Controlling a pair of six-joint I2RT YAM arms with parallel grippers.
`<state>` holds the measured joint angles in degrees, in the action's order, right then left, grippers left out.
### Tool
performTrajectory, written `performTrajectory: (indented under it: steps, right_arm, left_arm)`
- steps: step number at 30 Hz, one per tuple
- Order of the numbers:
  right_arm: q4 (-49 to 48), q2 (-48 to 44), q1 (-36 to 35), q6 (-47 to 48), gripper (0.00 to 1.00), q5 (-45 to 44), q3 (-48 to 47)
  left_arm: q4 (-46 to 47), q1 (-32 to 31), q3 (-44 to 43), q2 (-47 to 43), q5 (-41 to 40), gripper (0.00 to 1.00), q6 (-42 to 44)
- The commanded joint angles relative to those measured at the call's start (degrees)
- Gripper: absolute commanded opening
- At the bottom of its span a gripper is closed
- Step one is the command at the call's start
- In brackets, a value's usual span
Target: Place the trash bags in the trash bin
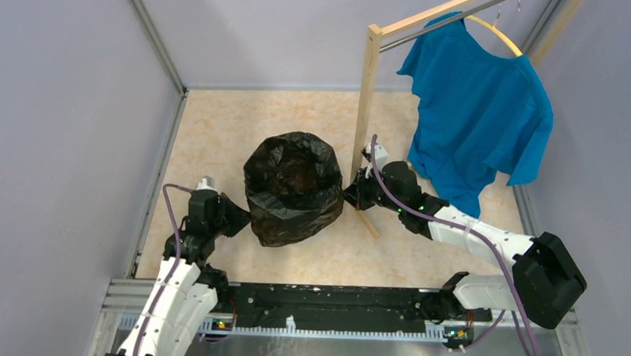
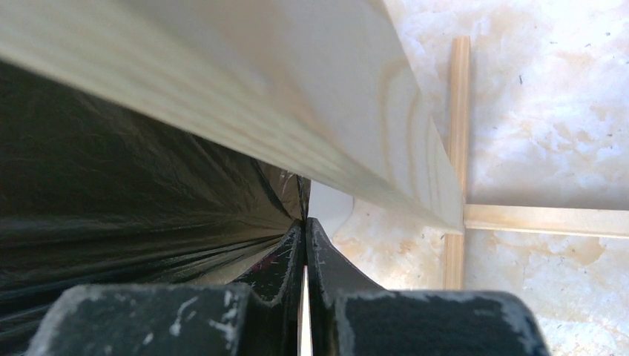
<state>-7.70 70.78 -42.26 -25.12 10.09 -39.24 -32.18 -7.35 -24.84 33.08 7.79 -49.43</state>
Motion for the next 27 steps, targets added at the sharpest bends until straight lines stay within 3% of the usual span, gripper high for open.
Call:
performTrajectory:
  steps: [1, 3, 4, 10, 11, 12, 14, 18, 21, 25, 27]
  right_arm:
    - [-3.0, 1.4, -1.1, 0.3, 0.0, -0.7, 0.9]
    - [-3.4, 1.5, -1.1, 0.6, 0.0, -1.6, 1.2]
    - [-3.1, 1.6, -1.1, 0.9, 0.0, -1.9, 1.2]
    - [-0.6, 0.7, -1.2, 2.1, 0.0, -1.3, 0.2]
    - [0.4, -0.3, -1.1, 2.4, 0.05, -1.3, -0.1]
    - [1.3, -1.1, -1.1, 2.8, 0.2, -1.4, -0.4]
    - [2.7, -3.0, -1.1, 3.7, 0.36, -2.1, -0.5]
    - [4.8, -5.8, -1.1, 5.6, 0.43, -3.1, -0.8]
    - [5.5, -6.8, -1.1, 6.4, 0.44, -2.8, -1.4]
    - [4.5, -7.8, -1.1, 6.4, 0.46, -1.8, -0.7]
    - [4.2, -8.1, -1.2, 6.3, 0.46, -1.7, -0.2]
  left_arm:
    - [-0.6, 0.1, -2.2, -0.5, -1.1, 0.0, -0.9]
    - [-1.6, 0.1, -2.7, -0.5, -1.0, 0.0, -1.3]
    - [-2.3, 0.1, -3.0, -0.8, -1.3, 0.05, -1.4]
    - [-10.1, 0.1, -10.2, -6.0, -6.8, 0.48, -1.8]
    - [-12.4, 0.1, -12.5, -7.0, -9.4, 0.57, -1.7]
    - [-15.0, 0.1, -14.9, -8.0, -12.2, 0.66, -1.4]
    - [-19.7, 0.1, -20.5, -9.8, -19.6, 0.77, -0.8]
    - [-22.6, 0.1, -34.2, -10.2, -28.3, 0.86, 7.3]
    - [-14.4, 0.1, -41.7, -4.6, -19.1, 0.89, 16.7]
    - [-6.5, 0.1, -48.4, 8.4, 11.2, 0.86, 25.3]
    - [-4.7, 0.1, -49.7, 13.5, 19.6, 0.83, 26.2]
